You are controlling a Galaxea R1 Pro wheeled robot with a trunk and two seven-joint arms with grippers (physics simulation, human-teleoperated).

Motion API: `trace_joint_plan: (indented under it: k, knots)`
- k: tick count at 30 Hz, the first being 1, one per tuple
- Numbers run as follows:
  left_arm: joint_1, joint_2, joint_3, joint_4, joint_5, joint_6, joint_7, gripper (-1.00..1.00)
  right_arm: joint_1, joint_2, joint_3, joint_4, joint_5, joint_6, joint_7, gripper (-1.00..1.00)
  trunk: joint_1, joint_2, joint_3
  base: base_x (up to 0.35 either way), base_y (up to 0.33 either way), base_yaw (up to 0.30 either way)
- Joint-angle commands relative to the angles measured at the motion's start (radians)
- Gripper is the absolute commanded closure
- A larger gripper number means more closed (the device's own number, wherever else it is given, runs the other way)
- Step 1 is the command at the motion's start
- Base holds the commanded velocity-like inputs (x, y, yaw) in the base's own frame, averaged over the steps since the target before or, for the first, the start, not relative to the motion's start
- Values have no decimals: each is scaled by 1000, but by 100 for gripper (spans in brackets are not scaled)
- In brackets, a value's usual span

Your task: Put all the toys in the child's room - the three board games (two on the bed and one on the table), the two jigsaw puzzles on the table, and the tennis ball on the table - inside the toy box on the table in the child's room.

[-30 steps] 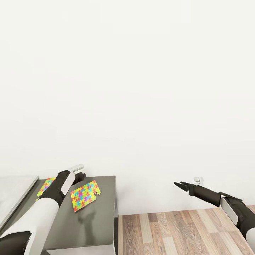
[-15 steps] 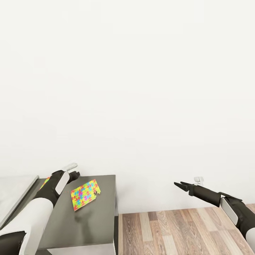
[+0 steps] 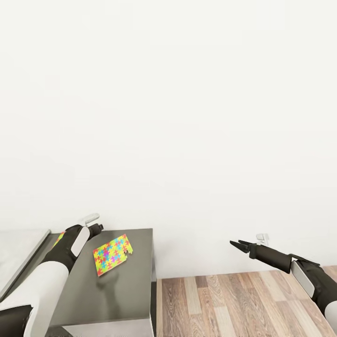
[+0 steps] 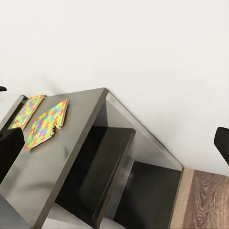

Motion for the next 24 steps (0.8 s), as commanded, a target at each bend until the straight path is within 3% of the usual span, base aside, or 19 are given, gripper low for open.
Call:
trace_joint_plan:
  k: [1, 6, 15, 24]
  knots:
    - [-1, 0, 0, -2, 11, 3, 7, -100, -1, -1, 2, 0, -10, 10, 1, -100, 1, -2, -4, 0, 0, 0]
    - [-4, -4, -1, -7, 11, 3, 4, -100, -1, -2, 1, 0, -10, 10, 2, -100, 1, -2, -12, 0, 0, 0]
    - [-34, -7, -3, -10, 8, 4, -83, -100, -1, -2, 1, 0, -10, 9, 2, -100, 1, -2, -26, 0, 0, 0]
    - [-41, -9, -3, -14, 8, 2, -96, -100, -1, -2, 1, 0, -10, 7, 3, -100, 1, -2, -41, 0, 0, 0]
